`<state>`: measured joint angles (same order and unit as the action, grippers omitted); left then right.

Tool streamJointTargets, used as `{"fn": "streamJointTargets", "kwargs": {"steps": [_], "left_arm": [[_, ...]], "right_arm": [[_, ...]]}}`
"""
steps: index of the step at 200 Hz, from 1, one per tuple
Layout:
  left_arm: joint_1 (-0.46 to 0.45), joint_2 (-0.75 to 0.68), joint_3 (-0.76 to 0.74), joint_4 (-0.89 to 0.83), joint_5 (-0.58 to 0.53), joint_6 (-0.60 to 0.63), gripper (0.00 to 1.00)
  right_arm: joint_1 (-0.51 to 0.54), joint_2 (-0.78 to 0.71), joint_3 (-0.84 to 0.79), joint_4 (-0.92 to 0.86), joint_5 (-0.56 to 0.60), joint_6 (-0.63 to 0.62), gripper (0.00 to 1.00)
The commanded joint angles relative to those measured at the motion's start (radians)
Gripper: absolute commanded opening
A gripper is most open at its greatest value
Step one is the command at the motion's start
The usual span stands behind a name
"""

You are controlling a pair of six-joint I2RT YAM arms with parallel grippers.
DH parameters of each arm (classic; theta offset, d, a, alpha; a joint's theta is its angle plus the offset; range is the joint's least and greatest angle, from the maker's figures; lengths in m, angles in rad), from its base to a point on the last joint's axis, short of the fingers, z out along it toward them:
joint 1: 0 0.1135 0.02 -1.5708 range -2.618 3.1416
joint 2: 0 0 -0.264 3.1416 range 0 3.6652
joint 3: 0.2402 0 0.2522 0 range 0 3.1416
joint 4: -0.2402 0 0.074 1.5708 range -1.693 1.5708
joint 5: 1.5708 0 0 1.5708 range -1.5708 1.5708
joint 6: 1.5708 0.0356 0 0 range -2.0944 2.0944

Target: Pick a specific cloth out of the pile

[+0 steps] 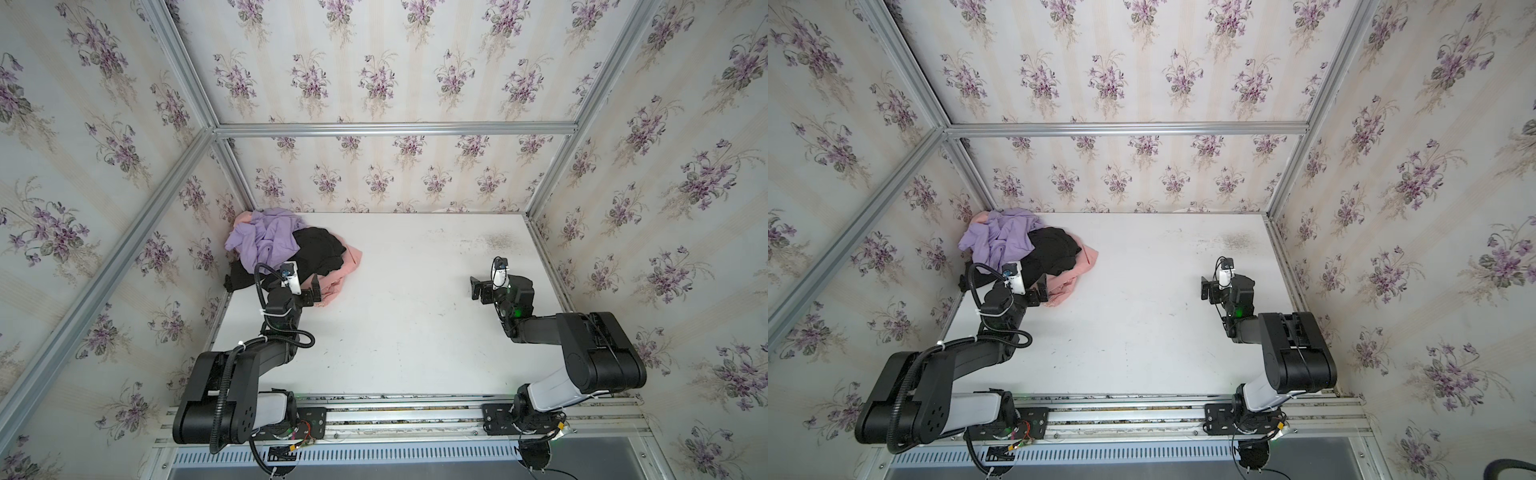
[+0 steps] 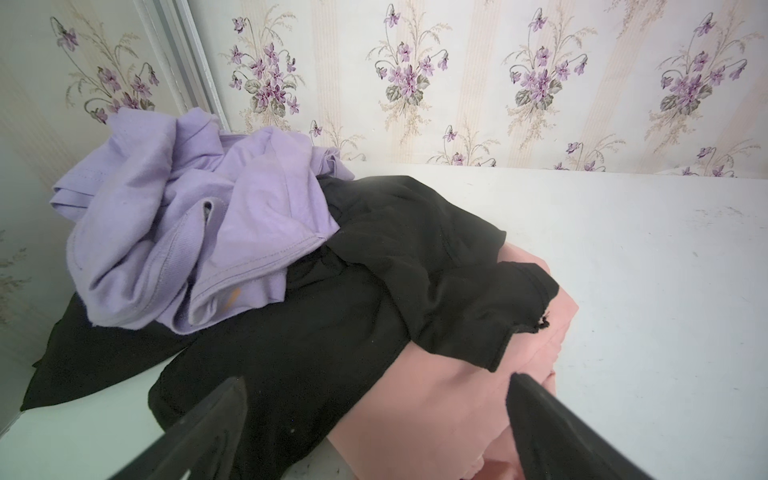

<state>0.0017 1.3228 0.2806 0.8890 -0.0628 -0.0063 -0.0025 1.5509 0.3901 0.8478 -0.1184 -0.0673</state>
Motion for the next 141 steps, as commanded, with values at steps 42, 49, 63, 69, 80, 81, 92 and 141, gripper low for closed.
{"fn": "streamJointTargets", "kwargs": {"steps": [42,49,63,69,80,81,92,141], "left_arm": [[0.034,-0.005,-0.021,0.079,0.086,-0.014,1.0],[0.035,-0.004,-0.019,0.076,0.095,-0.01,1.0],[0.032,-0.002,-0.01,0.064,0.092,-0.008,1.0],[0.031,-0.002,-0.007,0.058,0.089,-0.007,1.0],[0.027,-0.002,-0.006,0.057,0.084,-0.006,1.0],[0.027,-0.002,-0.006,0.057,0.084,-0.006,1.0],[0.024,-0.002,-0.005,0.056,0.076,-0.003,1.0],[0.008,-0.086,0.142,-0.29,-0.057,-0.039,1.0]], "right_arm": [[0.002,-0.005,0.008,0.029,0.075,0.027,1.0],[0.002,-0.005,0.007,0.031,0.075,0.026,1.0],[0.002,-0.005,0.006,0.031,0.077,0.026,1.0],[0.004,-0.006,0.006,0.031,0.078,0.026,1.0],[0.004,-0.006,0.005,0.033,0.079,0.025,1.0],[0.004,-0.006,0.004,0.033,0.079,0.024,1.0],[0.004,-0.008,0.004,0.036,0.077,0.025,1.0],[0.012,-0.102,0.0,-0.035,0.151,0.041,1.0]]}}
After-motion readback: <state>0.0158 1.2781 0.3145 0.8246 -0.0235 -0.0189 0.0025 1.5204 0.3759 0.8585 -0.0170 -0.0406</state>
